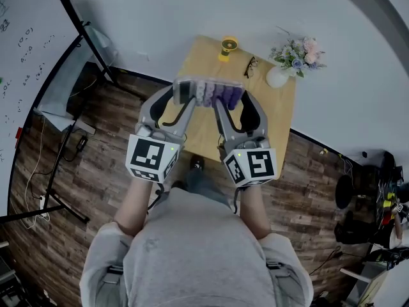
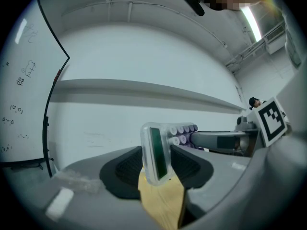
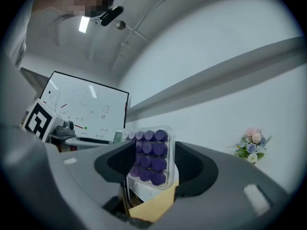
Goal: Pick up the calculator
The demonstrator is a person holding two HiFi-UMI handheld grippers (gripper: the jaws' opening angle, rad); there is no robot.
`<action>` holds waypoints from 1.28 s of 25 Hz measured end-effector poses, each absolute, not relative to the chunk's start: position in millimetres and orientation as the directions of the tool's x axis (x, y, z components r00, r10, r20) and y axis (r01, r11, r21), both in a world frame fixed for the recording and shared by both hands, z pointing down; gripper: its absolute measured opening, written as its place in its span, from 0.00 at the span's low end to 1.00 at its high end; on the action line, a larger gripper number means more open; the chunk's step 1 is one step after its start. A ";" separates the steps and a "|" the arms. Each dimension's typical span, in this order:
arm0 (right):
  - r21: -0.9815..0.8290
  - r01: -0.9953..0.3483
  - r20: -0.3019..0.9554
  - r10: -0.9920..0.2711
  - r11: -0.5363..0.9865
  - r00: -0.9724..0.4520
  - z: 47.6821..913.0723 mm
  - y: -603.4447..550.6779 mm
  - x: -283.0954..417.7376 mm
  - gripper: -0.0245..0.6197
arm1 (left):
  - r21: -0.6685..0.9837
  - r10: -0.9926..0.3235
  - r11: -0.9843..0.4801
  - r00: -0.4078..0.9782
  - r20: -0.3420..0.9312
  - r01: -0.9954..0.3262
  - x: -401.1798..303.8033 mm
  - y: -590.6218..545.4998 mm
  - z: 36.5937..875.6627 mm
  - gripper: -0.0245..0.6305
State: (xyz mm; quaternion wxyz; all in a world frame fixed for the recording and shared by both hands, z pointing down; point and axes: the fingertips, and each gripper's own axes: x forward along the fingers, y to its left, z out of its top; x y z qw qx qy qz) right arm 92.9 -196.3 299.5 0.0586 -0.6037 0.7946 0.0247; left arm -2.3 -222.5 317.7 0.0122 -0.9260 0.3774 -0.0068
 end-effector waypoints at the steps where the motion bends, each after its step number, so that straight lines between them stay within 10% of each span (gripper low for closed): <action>1: -0.031 -0.963 -0.125 -0.957 0.268 -0.263 299.9 -194.1 93.4 0.42 | -0.029 -0.698 -0.716 0.716 0.002 -0.697 -1.7 -220.6 317.9 0.32; 32: 0.007 -0.971 -0.166 -0.957 0.240 -0.238 289.4 -149.9 87.8 0.40 | -0.038 -0.691 -0.722 0.723 -0.029 -0.691 -7.4 -181.4 308.4 0.32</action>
